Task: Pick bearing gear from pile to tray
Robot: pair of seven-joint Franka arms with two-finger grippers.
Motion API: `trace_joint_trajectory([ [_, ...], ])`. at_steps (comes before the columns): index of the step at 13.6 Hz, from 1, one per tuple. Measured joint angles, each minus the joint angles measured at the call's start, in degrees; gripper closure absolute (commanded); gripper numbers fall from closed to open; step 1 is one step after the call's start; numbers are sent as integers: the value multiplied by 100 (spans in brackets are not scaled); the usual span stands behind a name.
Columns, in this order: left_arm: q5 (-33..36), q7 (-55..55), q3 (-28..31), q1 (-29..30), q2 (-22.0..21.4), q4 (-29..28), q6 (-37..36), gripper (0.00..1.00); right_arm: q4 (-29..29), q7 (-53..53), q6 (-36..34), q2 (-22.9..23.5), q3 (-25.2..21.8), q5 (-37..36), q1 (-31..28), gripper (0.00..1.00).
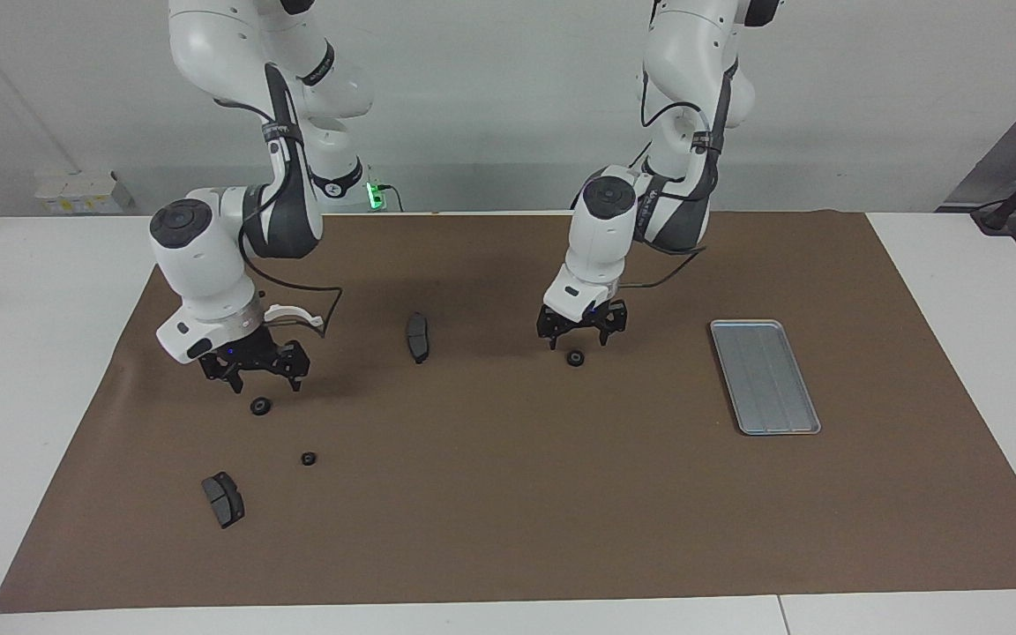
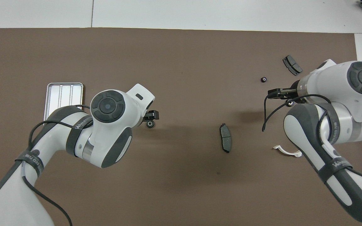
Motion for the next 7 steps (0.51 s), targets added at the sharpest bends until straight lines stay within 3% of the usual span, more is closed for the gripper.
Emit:
trace_joint_trajectory([
  [3,0,7,25,-6,109,-67,241,0,-8,-101,322,321,1,0,-128,0],
  [7,2,167,62,-5,109,-264,456,20,-24,-109,499,538,2,0,-163,0],
])
